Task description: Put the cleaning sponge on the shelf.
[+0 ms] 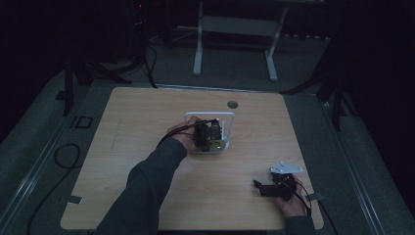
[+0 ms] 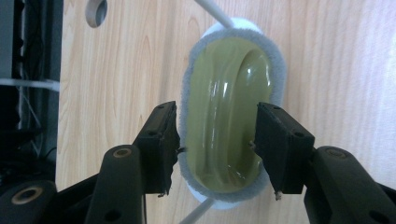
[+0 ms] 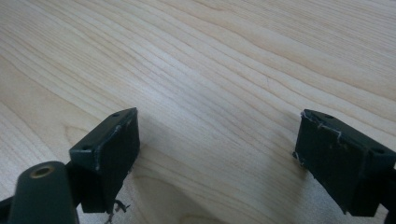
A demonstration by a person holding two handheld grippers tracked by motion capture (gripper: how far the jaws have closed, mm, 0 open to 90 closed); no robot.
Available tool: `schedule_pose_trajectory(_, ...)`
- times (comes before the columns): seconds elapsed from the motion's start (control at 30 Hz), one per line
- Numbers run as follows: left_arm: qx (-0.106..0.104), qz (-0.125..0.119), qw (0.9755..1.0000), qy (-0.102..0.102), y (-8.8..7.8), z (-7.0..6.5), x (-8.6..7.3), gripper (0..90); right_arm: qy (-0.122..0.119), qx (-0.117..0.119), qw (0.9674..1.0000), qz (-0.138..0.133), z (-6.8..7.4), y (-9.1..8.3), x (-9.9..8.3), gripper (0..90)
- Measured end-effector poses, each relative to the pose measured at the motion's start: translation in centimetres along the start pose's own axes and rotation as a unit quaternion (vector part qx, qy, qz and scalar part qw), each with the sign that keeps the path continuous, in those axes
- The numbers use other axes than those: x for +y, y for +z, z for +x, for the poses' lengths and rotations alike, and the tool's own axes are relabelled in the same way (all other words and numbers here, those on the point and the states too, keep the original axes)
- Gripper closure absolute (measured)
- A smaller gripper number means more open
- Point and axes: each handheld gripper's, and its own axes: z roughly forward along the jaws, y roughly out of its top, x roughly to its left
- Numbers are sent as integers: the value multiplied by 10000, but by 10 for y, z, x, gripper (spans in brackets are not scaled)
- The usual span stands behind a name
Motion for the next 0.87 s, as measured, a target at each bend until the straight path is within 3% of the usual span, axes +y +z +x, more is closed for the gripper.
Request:
schedule_pose_trajectory(0.23, -310, -590, 9972, -342, -19, 6, -14, 520, -10, -3, 10000, -2, 0, 0, 0, 134)
schedule_pose_trajectory(0.53, -482, -870, 9922, -753, -31, 11, -31, 521, -6, -3, 10000, 0, 0, 0, 0, 134)
schedule_pose_trajectory(0.77, -562, -1057, 9884, -932, -35, 10, -40, 521, -7, -3, 10000, -5, 0, 0, 0, 134)
schedule_pose_trajectory(0.83, -633, -1226, 9847, -1062, -37, 8, -45, 521, -26, -6, 10000, -7, 0, 0, 0, 134)
schedule_pose_trajectory(0.87, -625, -1232, 9845, -1079, -37, 7, -46, 521, -24, -5, 10000, -7, 0, 0, 0, 134)
